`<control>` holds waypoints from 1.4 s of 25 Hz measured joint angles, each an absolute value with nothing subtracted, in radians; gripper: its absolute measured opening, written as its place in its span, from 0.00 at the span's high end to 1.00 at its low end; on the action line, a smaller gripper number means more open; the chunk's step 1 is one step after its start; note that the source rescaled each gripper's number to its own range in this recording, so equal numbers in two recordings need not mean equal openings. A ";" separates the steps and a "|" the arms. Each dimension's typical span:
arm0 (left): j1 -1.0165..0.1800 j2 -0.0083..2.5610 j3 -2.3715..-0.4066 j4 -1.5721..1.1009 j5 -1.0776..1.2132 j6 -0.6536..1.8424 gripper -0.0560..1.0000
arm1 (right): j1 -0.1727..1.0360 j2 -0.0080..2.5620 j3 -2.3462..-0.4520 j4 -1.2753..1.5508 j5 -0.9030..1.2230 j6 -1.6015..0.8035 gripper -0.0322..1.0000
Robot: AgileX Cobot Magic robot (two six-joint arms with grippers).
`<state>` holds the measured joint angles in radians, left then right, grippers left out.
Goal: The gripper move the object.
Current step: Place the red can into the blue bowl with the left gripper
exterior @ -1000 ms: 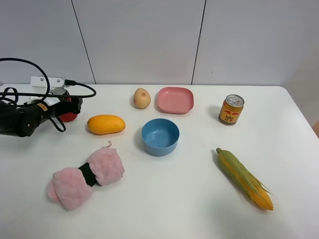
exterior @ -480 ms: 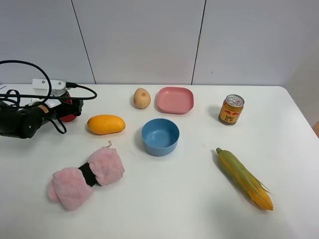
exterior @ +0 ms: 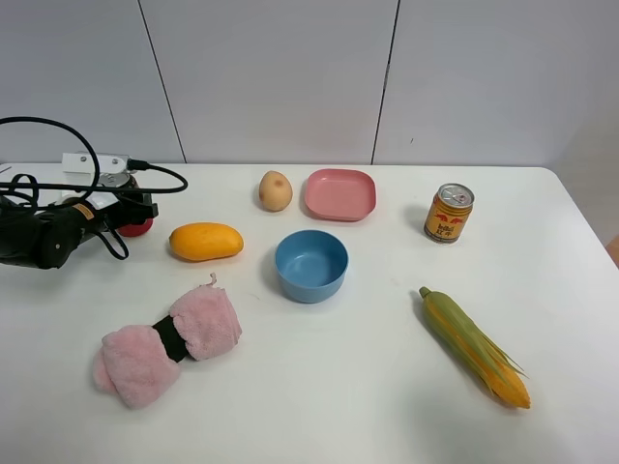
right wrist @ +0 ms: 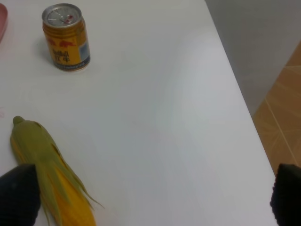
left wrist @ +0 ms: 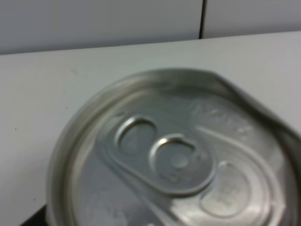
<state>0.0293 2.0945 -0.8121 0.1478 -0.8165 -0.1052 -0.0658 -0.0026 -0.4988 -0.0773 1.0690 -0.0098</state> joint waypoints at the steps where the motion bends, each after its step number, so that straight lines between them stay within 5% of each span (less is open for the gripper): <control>1: 0.029 2.095 -0.812 0.148 -0.817 -0.105 0.93 | -0.066 -0.003 -0.499 -0.077 1.069 -0.010 0.00; 19: -0.007 1.858 -0.808 0.213 -0.648 -0.147 0.93 | -0.066 -0.003 -0.499 -0.077 1.069 -0.010 0.00; 35: -0.456 1.646 -0.808 0.009 -0.436 -0.153 0.93 | -0.066 -0.003 -0.499 -0.077 1.069 -0.010 0.00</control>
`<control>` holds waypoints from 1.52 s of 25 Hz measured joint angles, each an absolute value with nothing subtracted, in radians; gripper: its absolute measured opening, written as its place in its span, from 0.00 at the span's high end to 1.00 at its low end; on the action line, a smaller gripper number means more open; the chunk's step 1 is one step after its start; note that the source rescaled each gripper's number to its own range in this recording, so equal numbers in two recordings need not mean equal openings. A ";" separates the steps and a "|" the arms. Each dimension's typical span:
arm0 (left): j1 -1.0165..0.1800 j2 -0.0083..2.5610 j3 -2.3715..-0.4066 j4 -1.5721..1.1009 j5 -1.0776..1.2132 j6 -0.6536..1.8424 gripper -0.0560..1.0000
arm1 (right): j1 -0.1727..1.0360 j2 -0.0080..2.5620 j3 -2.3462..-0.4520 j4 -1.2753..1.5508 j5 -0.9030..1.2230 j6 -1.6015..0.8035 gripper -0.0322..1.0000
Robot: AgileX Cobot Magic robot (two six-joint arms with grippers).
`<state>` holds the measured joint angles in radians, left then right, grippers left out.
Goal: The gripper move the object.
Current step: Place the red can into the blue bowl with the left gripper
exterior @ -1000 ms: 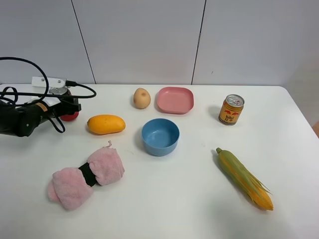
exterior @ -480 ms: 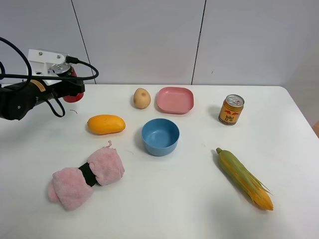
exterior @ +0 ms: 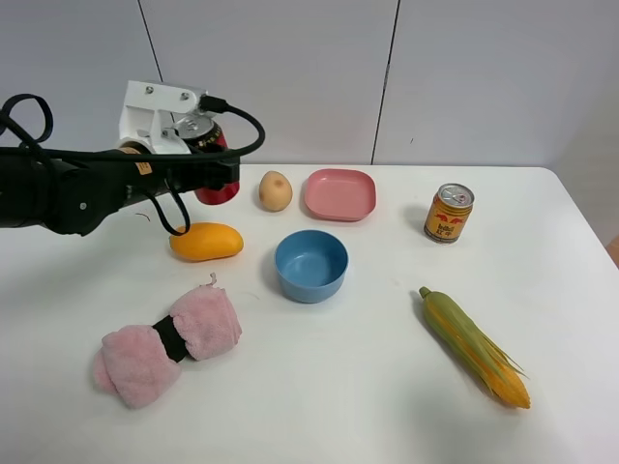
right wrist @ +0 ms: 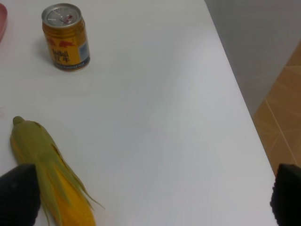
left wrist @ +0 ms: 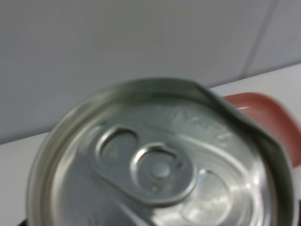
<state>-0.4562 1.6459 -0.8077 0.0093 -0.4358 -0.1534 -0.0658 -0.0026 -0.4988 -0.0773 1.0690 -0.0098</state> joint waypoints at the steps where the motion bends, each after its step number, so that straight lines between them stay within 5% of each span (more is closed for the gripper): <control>1: -0.489 1.642 -0.808 -0.008 -0.434 -0.153 0.93 | -0.066 -0.003 -0.499 -0.077 1.069 -0.010 0.00; 11: -0.704 1.641 -0.808 -0.075 -0.385 -0.061 0.93 | -0.066 -0.003 -0.499 -0.077 1.069 -0.010 0.00; 38: -0.710 1.908 -0.910 -0.032 -0.519 0.034 0.93 | -0.066 -0.003 -0.499 -0.077 1.069 -0.010 0.00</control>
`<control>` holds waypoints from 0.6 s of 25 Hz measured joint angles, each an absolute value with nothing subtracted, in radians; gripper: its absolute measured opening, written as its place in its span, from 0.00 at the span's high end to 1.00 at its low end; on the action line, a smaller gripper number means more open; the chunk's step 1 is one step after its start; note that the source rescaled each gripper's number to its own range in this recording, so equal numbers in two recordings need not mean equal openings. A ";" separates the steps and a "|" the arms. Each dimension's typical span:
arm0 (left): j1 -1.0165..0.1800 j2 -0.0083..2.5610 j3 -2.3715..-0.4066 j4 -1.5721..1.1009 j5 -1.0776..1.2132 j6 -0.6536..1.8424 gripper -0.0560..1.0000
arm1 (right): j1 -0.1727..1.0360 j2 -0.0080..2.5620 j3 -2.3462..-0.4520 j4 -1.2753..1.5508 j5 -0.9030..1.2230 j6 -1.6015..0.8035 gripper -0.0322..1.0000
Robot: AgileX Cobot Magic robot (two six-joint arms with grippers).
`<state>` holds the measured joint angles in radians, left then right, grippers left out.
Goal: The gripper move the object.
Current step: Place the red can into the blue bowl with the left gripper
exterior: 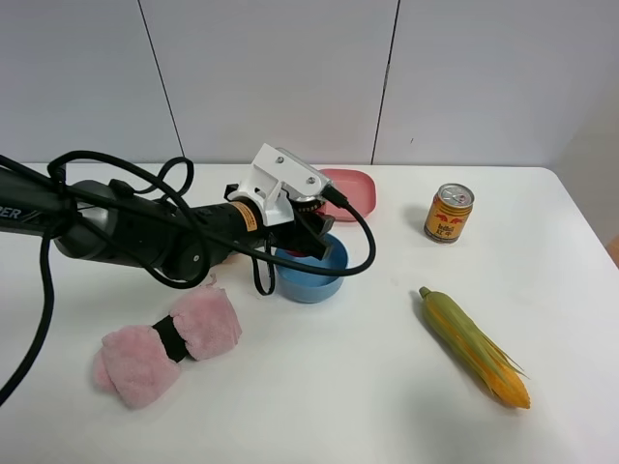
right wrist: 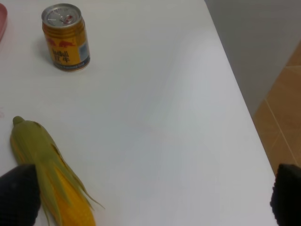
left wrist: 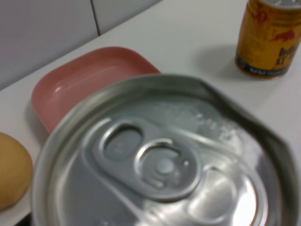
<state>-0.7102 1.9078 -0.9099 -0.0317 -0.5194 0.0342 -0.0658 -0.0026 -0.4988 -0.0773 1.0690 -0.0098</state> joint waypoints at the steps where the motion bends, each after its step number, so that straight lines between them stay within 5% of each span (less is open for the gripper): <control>1: -0.710 1.910 -0.910 -0.032 -0.519 0.034 0.93 | -0.066 -0.003 -0.499 -0.077 1.069 -0.010 0.00; 15: -0.710 1.980 -0.911 -0.029 -0.569 0.000 0.93 | -0.066 -0.003 -0.499 -0.077 1.069 -0.010 0.00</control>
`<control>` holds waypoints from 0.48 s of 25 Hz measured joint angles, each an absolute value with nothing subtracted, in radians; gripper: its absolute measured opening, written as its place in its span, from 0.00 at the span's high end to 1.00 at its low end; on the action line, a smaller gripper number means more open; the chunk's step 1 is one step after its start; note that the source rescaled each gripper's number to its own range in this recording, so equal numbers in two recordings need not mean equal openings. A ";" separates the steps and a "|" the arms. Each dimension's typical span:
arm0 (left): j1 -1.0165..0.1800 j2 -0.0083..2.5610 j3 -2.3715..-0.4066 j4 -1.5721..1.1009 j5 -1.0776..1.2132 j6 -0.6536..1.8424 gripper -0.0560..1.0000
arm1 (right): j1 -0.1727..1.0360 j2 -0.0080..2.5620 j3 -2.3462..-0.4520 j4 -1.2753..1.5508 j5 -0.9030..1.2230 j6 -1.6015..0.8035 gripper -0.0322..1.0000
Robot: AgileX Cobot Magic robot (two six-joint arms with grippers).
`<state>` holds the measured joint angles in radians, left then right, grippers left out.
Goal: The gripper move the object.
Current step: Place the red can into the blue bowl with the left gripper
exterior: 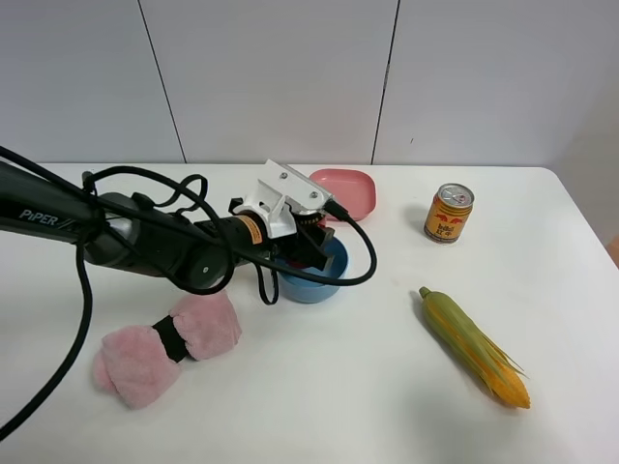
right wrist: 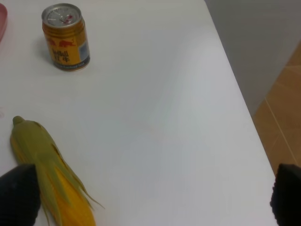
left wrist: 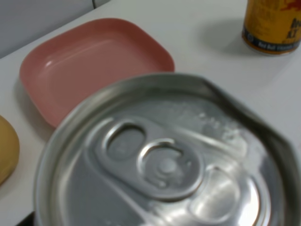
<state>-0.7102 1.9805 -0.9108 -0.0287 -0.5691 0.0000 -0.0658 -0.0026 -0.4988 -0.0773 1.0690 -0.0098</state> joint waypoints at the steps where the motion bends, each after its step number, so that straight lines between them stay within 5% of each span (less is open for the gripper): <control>1: -0.710 1.985 -0.911 -0.029 -0.573 0.000 0.93 | -0.066 -0.003 -0.499 -0.077 1.069 -0.010 0.00; 12: -0.710 2.048 -0.912 -0.027 -0.603 -0.023 0.93 | -0.066 -0.003 -0.499 -0.077 1.069 -0.010 0.00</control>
